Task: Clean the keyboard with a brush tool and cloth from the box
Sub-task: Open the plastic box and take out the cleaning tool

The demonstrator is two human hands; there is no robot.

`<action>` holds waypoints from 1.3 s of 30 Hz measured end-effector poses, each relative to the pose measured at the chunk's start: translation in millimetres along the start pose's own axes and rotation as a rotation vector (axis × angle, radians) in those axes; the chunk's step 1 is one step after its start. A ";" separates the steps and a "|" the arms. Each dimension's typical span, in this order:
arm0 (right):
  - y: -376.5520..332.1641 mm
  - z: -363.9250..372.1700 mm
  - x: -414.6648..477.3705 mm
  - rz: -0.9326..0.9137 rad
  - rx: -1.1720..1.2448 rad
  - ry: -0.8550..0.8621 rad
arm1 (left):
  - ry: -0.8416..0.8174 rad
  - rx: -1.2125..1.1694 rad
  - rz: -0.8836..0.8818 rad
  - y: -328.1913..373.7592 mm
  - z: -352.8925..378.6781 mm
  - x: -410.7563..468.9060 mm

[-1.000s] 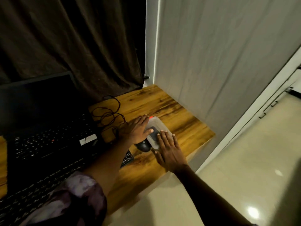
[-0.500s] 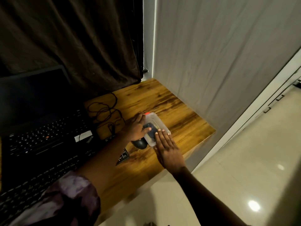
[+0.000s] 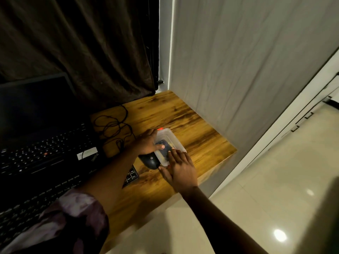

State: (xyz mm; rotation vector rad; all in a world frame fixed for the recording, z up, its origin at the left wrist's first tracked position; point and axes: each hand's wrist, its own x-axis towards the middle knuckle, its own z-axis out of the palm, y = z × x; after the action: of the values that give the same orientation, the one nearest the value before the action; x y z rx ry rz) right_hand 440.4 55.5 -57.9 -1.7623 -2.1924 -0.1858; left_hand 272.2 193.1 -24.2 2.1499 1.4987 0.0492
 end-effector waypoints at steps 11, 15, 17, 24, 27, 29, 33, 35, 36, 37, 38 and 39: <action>6.1 -13.2 23.4 0.101 0.142 -0.112 | 0.317 -0.495 -0.103 -12.8 13.1 -8.4; 10.3 -16.4 26.5 0.120 0.253 -0.082 | 0.436 -0.543 -0.213 -15.2 13.3 -22.0; 11.5 -19.6 29.3 0.161 0.404 -0.045 | 0.470 -0.545 -0.243 -15.1 11.5 -25.5; 35.3 -39.6 49.8 0.551 1.144 0.008 | 0.507 -0.302 -0.161 -0.1 5.5 -37.6; 50.6 -53.2 55.5 0.826 1.541 -0.101 | 0.490 -0.170 -0.012 11.1 2.3 -34.0; 61.9 -55.8 56.3 0.974 1.721 -0.193 | 0.423 -0.140 0.048 14.6 4.3 -26.0; 87.3 -39.8 52.9 1.083 1.865 -0.311 | 0.289 0.008 0.023 32.2 6.4 -17.4; 93.4 -34.3 52.5 1.133 1.842 -0.328 | 0.210 0.054 -0.029 41.3 9.1 -15.2; 95.7 -32.5 52.8 1.151 1.786 -0.318 | 0.179 0.068 -0.068 44.0 10.1 -14.1; 98.3 -28.9 52.5 1.138 1.699 -0.287 | 0.167 0.093 -0.095 45.2 11.4 -12.6; 99.9 -25.1 52.2 1.120 1.595 -0.243 | 0.164 0.122 -0.112 46.0 13.0 -11.5; 101.4 -20.5 51.6 1.099 1.488 -0.205 | 0.162 0.147 -0.127 45.6 14.4 -9.7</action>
State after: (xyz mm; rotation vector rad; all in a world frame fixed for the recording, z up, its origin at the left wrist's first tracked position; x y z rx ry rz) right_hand 532.3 120.5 -31.7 -1.5662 -0.5484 1.4412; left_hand 312.4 167.2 -14.7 2.2039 1.7796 0.0720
